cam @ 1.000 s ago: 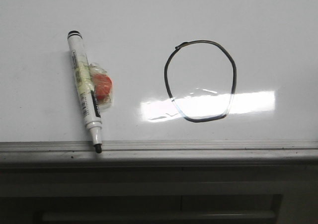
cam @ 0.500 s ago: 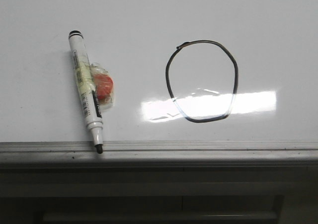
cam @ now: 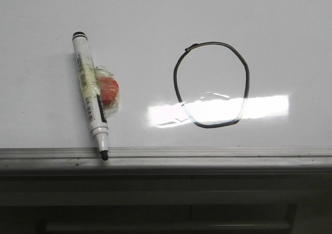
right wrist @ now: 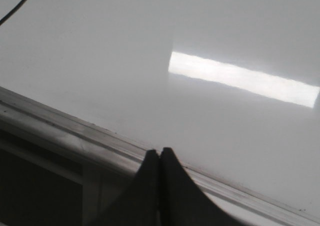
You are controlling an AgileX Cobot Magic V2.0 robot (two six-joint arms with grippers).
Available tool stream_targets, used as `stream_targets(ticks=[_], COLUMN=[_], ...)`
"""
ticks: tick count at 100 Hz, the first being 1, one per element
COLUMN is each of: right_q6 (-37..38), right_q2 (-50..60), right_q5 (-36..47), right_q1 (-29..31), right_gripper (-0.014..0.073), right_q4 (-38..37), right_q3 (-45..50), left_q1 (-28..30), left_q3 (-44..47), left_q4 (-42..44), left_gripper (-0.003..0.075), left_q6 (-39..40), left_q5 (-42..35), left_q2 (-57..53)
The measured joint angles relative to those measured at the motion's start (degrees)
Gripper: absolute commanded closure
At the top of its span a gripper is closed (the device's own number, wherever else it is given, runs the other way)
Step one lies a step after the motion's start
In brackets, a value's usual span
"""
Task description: Write number 0 on whiteboard
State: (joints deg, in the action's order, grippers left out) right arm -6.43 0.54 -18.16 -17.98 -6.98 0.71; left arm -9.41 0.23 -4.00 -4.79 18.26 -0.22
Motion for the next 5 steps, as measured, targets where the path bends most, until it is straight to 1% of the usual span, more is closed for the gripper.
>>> stream_targets(ticks=[5], right_q6=[0.00], right_q2=[0.00], right_q5=[0.00], right_q1=[0.00], right_gripper=[0.0662], right_q4=[0.00], right_q3=[0.00], left_q1=[0.00], left_q3=[0.00], left_q4=[0.00], left_gripper=[0.0740], left_q6=[0.00], left_q5=[0.00], left_q2=[0.00])
